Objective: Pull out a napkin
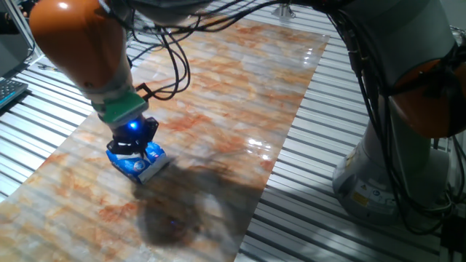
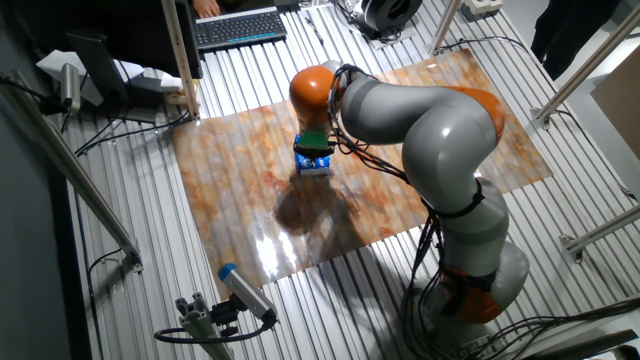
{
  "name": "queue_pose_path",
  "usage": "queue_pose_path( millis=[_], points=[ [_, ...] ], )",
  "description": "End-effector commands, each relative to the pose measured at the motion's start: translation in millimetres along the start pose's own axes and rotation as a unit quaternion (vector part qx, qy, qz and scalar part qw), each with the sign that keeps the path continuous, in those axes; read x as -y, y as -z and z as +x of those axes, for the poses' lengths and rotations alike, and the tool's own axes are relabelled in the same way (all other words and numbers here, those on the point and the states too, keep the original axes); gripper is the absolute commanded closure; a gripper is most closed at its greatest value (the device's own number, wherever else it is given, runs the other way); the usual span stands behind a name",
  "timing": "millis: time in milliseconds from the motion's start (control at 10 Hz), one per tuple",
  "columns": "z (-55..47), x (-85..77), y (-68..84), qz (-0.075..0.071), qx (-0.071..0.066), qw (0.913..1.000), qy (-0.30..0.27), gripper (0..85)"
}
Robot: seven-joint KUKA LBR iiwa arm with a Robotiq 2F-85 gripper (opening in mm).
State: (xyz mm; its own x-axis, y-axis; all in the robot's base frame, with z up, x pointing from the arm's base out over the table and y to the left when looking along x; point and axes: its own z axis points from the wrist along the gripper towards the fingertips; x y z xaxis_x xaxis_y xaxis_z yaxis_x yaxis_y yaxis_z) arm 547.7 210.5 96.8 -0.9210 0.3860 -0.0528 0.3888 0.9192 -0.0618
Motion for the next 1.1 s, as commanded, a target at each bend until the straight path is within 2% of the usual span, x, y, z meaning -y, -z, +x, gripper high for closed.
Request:
queue_pose_path(
  millis=[0, 100, 300, 500, 800, 1000],
  points=[
    [-0.3, 0.8, 5.7, -0.002, -0.002, 1.0, 0.0, 85.0],
    [-0.7, 1.6, 12.4, -0.008, -0.007, 0.9999, -0.002, 85.0],
    [-1.1, 3.4, 24.4, -0.007, -0.008, 0.9999, 0.0, 85.0],
    [-1.7, 6.4, 42.6, -0.008, -0.015, 0.9998, -0.001, 85.0],
    [-1.5, 9.0, 68.3, 0.002, -0.015, 0.9999, -0.003, 85.0],
    [-3.1, 11.1, 83.2, 0.0, -0.018, 0.9998, -0.001, 85.0]
  ],
)
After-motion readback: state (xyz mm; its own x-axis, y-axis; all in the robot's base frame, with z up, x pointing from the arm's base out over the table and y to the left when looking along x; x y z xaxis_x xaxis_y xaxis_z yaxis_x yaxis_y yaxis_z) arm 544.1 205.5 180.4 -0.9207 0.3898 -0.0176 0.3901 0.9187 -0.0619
